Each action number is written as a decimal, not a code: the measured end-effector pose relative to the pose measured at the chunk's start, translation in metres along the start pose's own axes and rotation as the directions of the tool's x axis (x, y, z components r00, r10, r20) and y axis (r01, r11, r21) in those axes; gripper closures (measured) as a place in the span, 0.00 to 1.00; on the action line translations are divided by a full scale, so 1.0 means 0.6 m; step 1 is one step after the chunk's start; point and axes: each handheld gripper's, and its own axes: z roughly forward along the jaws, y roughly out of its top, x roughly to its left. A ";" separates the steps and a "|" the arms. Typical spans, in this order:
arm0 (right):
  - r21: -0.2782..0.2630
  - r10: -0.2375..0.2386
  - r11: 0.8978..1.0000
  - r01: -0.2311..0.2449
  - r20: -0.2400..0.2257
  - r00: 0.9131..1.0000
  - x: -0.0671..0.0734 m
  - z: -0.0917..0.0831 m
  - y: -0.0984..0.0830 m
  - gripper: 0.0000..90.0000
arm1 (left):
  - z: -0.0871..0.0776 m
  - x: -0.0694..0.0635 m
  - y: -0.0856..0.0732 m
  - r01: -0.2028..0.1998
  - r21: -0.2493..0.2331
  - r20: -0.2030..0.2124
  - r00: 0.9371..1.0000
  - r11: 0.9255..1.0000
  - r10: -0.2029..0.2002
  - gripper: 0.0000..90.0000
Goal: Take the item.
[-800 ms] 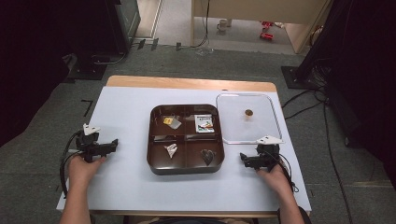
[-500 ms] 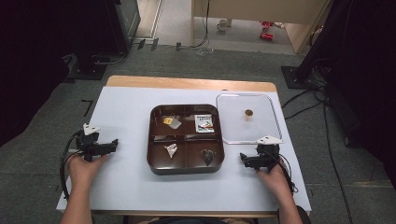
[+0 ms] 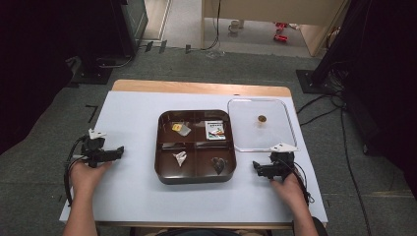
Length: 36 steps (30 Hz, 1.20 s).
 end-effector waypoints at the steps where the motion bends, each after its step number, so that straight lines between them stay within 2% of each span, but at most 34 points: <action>1: 0.000 0.000 1.000 0.000 0.000 1.000 0.000 0.000 0.000 0.00 | -0.001 -0.001 0.004 -0.005 0.019 0.003 1.000 1.000 0.004 0.19; 6: 0.000 0.000 1.000 0.000 0.001 1.000 0.000 0.000 0.000 0.00 | -0.004 -0.005 0.009 -0.025 0.036 0.019 1.000 0.999 0.025 0.29; 12: 0.002 -0.001 1.000 0.001 0.001 1.000 0.001 0.000 0.000 0.00 | -0.006 -0.007 0.014 -0.041 0.058 0.039 0.998 0.997 0.039 0.37; 14: 0.002 -0.001 1.000 0.001 0.001 1.000 0.001 0.000 0.000 0.00 | -0.006 -0.008 0.018 -0.047 0.068 0.054 0.998 0.997 0.043 0.38; 16: 0.001 -0.001 1.000 0.001 0.002 1.000 0.001 0.000 0.000 0.00 | -0.007 -0.010 0.021 -0.034 0.076 0.068 0.997 0.997 0.029 0.39; 20: 0.001 -0.002 1.000 0.002 0.002 1.000 0.001 0.000 0.000 0.00 | -0.010 -0.013 0.026 -0.041 0.065 0.102 0.994 0.997 0.034 0.44; 28: 0.001 0.000 1.000 0.000 0.002 1.000 0.001 0.000 0.000 0.00 | -0.023 -0.034 0.041 -0.097 0.036 0.166 0.982 0.995 0.090 0.50; 36: 0.001 -0.001 1.000 0.001 0.002 1.000 0.001 0.000 0.000 0.00 | -0.038 -0.064 0.060 -0.155 -0.023 0.223 0.962 0.988 0.157 0.50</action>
